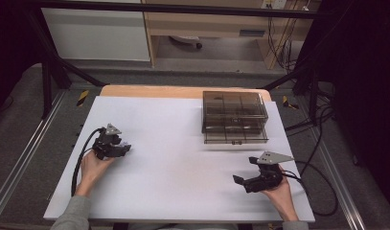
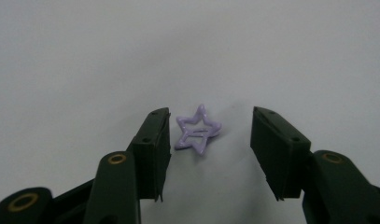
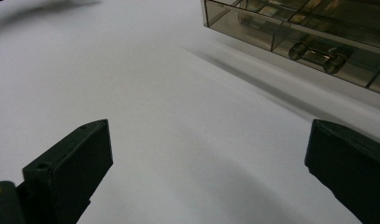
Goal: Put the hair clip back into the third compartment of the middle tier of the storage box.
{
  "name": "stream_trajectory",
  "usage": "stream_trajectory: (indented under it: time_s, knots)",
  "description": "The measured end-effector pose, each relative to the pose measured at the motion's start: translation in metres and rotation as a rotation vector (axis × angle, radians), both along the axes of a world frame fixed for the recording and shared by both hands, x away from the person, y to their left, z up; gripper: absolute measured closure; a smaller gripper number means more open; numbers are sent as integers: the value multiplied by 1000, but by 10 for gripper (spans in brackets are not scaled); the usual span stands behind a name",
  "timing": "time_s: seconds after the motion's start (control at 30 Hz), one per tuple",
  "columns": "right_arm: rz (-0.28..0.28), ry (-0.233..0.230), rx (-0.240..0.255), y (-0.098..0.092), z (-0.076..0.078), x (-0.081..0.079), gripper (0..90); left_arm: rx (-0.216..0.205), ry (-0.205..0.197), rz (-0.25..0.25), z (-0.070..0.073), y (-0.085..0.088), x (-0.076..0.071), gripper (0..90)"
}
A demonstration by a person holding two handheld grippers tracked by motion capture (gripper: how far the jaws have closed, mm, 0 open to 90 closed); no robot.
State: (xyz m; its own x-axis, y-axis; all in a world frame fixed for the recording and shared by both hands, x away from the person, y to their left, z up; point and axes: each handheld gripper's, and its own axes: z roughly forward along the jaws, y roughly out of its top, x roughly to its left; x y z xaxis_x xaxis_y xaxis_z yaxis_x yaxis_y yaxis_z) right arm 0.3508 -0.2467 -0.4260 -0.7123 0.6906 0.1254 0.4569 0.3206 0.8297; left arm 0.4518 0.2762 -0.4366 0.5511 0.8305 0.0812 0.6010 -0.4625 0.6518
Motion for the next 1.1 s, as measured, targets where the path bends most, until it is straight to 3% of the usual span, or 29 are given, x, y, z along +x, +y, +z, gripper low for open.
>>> stream_trajectory:
  time_s: [0.57,0.7,1.1]
  knots:
    - [0,0,2,0,0,0,15,23,5,3,-2,-1,2,633]
    - [1,0,1,0,0,0,15,13,10,9,-2,0,2,685]
    - [1,1,-2,0,0,0,15,28,-6,10,0,-2,0,768]
